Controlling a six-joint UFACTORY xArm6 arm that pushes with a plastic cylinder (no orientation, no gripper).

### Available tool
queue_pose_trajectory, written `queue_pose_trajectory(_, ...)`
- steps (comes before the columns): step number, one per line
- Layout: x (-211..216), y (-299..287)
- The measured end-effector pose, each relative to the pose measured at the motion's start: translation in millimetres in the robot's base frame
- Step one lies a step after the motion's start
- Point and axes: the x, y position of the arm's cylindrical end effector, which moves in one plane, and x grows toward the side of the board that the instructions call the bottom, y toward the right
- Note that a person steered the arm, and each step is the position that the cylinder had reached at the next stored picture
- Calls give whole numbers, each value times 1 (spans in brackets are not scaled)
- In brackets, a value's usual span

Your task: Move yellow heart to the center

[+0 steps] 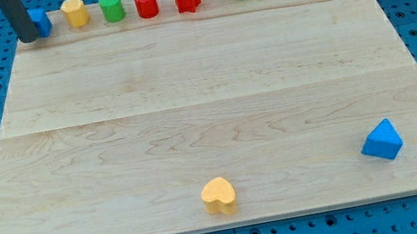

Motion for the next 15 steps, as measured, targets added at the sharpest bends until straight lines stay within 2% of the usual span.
queue_pose_trajectory(1,-11,2)
queue_pose_trajectory(2,24,7)
queue_pose_trajectory(4,127,7)
queue_pose_trajectory(5,164,62)
queue_pose_trajectory(8,236,308)
queue_pose_trajectory(9,279,360)
queue_pose_trajectory(10,344,360)
queue_pose_trajectory(11,377,341)
queue_pose_trajectory(13,370,210)
queue_pose_trajectory(15,341,250)
